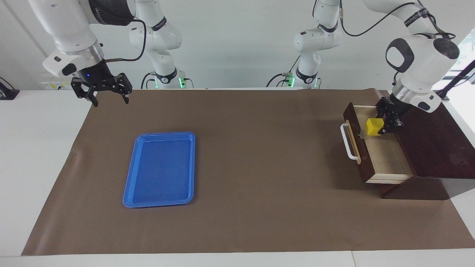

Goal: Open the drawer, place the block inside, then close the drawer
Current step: 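Release the yellow block inside the drawer with the left gripper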

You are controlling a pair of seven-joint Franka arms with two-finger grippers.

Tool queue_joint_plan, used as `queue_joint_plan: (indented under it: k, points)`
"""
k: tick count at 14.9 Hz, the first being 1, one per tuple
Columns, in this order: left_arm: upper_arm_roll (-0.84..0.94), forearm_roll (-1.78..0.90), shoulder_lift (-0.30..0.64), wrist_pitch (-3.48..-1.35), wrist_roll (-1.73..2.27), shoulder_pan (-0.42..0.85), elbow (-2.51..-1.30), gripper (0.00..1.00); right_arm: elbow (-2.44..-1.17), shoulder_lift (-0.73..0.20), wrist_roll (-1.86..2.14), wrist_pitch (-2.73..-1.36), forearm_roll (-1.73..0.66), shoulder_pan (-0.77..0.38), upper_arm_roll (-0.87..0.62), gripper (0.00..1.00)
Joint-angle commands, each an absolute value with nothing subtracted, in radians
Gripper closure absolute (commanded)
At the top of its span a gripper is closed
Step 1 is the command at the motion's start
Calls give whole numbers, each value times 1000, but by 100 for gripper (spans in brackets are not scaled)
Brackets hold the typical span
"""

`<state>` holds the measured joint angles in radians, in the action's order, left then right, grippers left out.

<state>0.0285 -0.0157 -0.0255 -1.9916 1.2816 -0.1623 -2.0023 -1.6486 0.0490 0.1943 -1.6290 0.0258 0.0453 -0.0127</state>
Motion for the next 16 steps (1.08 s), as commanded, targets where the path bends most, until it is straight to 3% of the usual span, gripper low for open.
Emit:
queue_joint_plan:
  k: [1, 3, 4, 5, 9, 11, 16]
  points:
    - [40, -11, -51, -2045, 1279, -178, -2069, 100, -1638, 31, 239, -1634, 32, 72, -28, 0]
    - [40, -11, -49, -2059, 1261, -186, -2079, 97, -1666, 31, 227, -1631, 22, 75, -29, 0]
    - [40, -11, -46, -2059, 1250, -184, -2074, 60, -1673, 31, 207, -1628, 15, 83, -29, 0]
    - [40, -11, -43, -2056, 1256, -178, -2065, 1, -1680, 31, 175, -1628, -4, 87, -29, 0]
    - [48, -15, -17, -1898, 1269, -158, -1874, 0, -1684, 23, 153, -1612, -17, 87, -26, 0]
    - [49, -17, 27, -1832, 1346, -77, -1781, 0, -1683, 23, 152, -1605, -17, 87, -26, 0]
    - [49, 73, 17, -1960, 1439, 63, -1942, 0, -1681, 23, 152, -1588, -17, 89, -26, 0]
